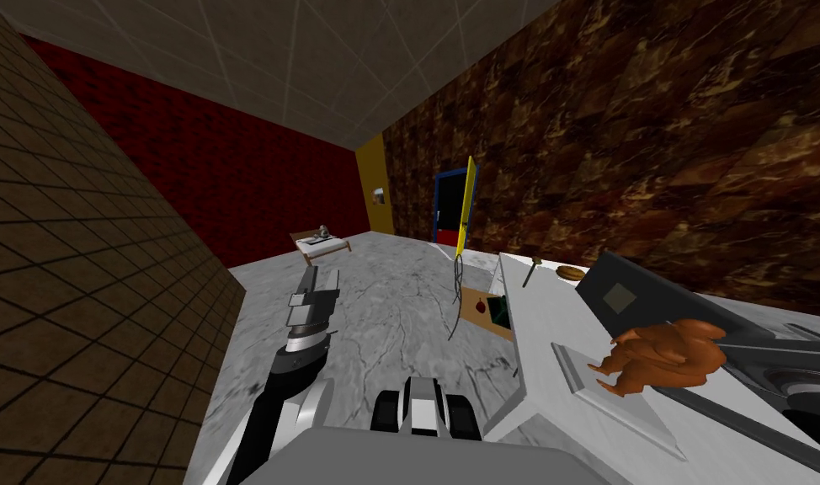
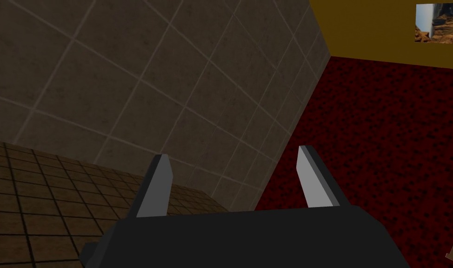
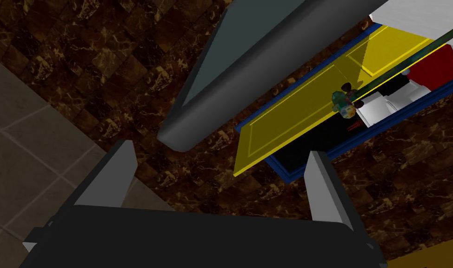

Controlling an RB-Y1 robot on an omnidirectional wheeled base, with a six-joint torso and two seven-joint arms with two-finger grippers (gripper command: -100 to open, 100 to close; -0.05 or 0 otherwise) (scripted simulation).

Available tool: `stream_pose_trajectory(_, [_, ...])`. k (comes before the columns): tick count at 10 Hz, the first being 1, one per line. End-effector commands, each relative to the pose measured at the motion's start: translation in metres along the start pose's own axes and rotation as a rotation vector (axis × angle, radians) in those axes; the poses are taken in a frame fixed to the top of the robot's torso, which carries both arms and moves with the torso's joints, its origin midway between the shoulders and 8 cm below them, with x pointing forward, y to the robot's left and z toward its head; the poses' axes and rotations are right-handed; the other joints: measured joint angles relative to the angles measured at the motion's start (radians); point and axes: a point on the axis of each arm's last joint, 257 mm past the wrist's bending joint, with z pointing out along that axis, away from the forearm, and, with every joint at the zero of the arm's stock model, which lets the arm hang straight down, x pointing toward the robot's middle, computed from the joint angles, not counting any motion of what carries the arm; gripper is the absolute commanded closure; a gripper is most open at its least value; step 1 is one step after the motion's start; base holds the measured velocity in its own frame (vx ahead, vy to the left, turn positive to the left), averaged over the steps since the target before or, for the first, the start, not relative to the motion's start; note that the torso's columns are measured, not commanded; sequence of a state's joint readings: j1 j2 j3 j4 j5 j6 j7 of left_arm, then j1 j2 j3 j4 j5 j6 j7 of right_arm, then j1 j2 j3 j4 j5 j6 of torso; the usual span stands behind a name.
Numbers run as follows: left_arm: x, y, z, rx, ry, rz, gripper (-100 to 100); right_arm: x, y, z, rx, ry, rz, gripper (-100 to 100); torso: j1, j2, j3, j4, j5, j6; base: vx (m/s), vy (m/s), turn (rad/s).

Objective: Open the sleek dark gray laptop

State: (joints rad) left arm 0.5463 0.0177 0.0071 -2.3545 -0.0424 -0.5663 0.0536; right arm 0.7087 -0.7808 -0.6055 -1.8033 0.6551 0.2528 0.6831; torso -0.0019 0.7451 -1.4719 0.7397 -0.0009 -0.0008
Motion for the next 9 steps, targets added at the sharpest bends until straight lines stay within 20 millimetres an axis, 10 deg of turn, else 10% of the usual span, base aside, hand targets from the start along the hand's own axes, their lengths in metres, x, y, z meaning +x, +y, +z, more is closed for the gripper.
stream_pose_trajectory(1, [0.0, 0.0, 0.0, 0.0, 0.0, 0.0, 0, 0.0, 0.0, 0.0, 0.0, -0.001, 0.0, 100, 0.0, 0.002, 0.002, 0.001, 0.0, 0.001, 0.013, -0.003, -0.002])
stream_pose_trajectory(9, [0.0, 0.0, 0.0, 0.0, 0.0, 0.0, 0, -0.002, 0.002, 0.016, -0.019, 0.002, 0.347, 100, -0.011, -0.008, -0.003, -0.004, -0.009, 0.005, -0.077, -0.069, 0.011])
